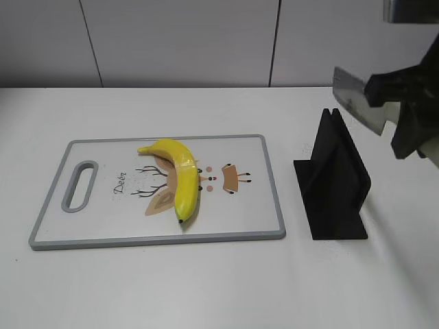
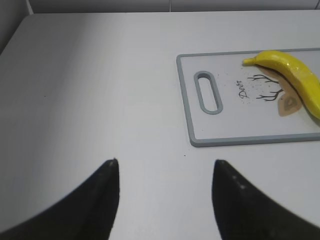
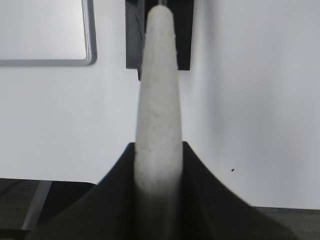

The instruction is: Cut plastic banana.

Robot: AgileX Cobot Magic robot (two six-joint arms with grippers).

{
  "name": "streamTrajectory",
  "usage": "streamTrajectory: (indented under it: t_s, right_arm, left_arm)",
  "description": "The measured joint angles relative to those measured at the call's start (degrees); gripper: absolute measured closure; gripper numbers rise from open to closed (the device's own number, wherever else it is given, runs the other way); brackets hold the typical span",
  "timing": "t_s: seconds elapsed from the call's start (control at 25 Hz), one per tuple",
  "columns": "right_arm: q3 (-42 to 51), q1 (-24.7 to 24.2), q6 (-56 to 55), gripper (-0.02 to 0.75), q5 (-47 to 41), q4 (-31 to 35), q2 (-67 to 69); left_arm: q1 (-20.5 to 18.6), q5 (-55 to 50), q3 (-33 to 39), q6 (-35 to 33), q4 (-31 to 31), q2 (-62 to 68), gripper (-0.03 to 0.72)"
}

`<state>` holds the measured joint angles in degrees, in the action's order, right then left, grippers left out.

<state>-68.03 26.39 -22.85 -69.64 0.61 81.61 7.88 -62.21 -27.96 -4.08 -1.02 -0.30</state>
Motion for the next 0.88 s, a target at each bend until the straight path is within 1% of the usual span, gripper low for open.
streamTrajectory:
  t_s: [0.2, 0.36, 0.56, 0.64, 0.8, 0.88]
  right_arm:
    - [-2.64, 0.00, -0.47, 0.572, -0.22, -0.61, -4.40]
    - [-4.88, 0.00, -0.41, 0.572, -0.29, -1.01, -5.90]
    - [-5.35, 0.00, 4.13, 0.572, -0.41, -1.17, -5.90]
    - [-5.35, 0.00, 7.08, 0.572, -0.18, -1.33, -5.90]
    - [-6.03, -0.71, 13.03, 0.572, 1.20, -1.98, -5.14]
    - [-7.67, -1.67, 16.59, 0.572, 1.20, -2.04, -3.63]
  left_arm:
    - [0.00, 0.00, 0.00, 0.00, 0.00, 0.00, 0.140]
    - [0.00, 0.00, 0.00, 0.00, 0.00, 0.00, 0.158]
    - [0.00, 0.24, -0.38, 0.00, 0.00, 0.15, 0.185]
    - [0.00, 1.01, -1.60, 0.00, 0.00, 1.96, 0.187]
    - [0.00, 5.90, -5.11, 0.00, -0.12, 9.65, 0.186]
    - [0.00, 9.38, -6.74, -0.11, -0.56, 14.62, 0.167]
